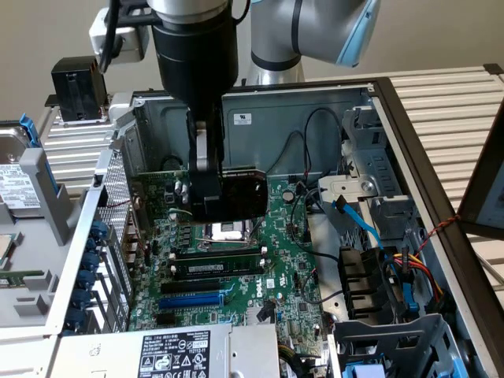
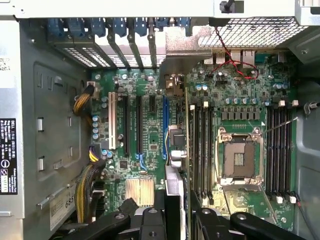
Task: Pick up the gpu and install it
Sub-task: 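Insert the gpu into the slot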
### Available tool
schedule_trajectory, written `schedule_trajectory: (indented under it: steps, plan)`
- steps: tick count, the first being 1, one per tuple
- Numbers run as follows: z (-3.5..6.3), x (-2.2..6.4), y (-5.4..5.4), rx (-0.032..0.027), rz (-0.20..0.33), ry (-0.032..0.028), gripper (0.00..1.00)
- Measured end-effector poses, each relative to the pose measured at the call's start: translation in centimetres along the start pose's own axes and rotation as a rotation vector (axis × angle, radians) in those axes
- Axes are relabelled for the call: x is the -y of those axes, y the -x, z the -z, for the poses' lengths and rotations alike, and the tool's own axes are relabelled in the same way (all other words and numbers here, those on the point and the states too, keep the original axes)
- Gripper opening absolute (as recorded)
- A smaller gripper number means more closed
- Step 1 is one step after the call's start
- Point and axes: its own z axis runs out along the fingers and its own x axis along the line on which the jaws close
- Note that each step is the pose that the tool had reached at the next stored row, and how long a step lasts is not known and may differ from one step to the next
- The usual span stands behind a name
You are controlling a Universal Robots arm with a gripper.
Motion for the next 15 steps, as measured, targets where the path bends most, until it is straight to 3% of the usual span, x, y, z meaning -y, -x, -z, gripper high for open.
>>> schedule_trajectory:
  steps: [2,5,8,12,15]
  plan:
    - [-0.29,-0.09,0.0,-0.0004,0.0,0.0075,0.28]
    - [-0.72,-0.12,0.0,-0.0018,0.0,0.0134,0.28]
    - [-1.26,-0.16,0.0,-0.0024,0.0,0.0147,0.28]
    - [-1.84,-0.46,0.3,-0.0114,0.0,0.0142,0.28]
    - [-2.39,-0.76,0.4,-0.0117,0.0,0.0142,0.28]
